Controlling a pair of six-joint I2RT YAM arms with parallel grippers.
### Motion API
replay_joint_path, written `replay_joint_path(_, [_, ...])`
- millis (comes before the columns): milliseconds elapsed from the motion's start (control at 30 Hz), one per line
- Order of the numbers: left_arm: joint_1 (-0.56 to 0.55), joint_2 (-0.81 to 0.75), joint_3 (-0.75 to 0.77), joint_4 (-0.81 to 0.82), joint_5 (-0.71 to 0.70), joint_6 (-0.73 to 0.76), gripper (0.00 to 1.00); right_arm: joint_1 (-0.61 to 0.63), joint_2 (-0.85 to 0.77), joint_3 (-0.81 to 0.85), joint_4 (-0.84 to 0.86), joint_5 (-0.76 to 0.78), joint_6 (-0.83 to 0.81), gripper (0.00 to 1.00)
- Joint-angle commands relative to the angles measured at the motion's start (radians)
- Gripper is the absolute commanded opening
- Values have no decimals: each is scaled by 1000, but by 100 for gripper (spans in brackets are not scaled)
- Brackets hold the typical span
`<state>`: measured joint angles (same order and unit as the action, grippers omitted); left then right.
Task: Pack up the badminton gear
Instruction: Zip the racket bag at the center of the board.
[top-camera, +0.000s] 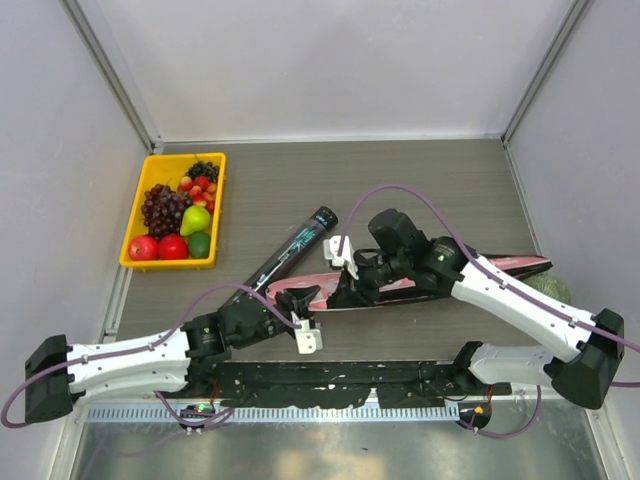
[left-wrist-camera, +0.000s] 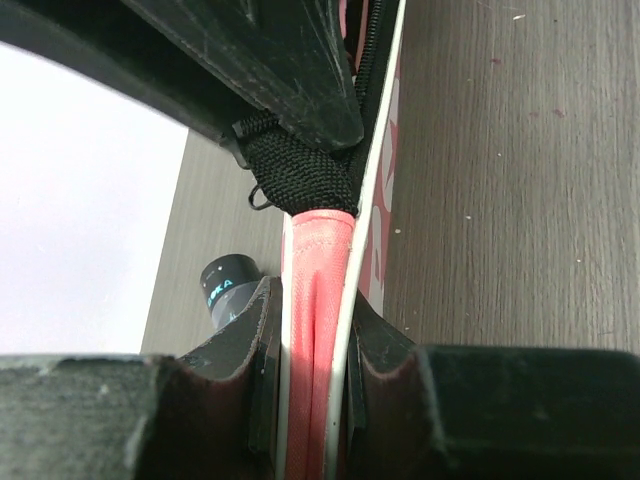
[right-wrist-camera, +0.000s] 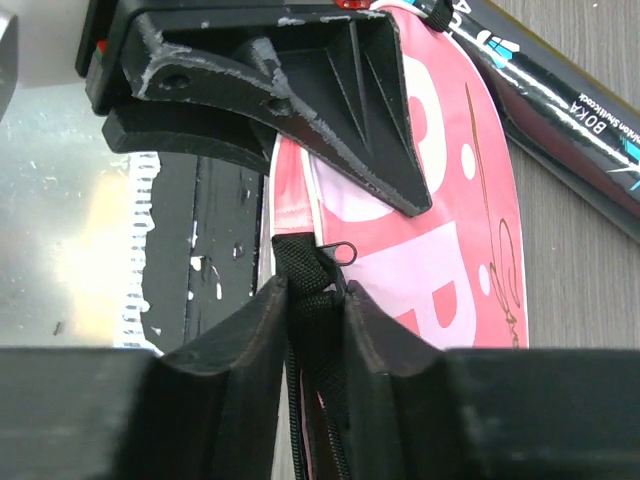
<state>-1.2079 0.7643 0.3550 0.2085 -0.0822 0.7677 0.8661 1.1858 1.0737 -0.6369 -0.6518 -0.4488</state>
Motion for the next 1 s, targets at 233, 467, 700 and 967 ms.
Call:
replay_joint_path(233, [4,15,76,145,-156,-19,0,1,-198,-47,120,184,37,6])
replay_joint_path(467, [4,24,79,135,-156,-38,0,16,-271,-73,266,377,45,6])
replay_joint_path(700, [2,23,71,131,-185,-70,0,59,-371,-155,341,455,12,6])
replay_joint_path(967, [2,82,99,164,-260,-73,0,59,-299,-107,108,126,137,36])
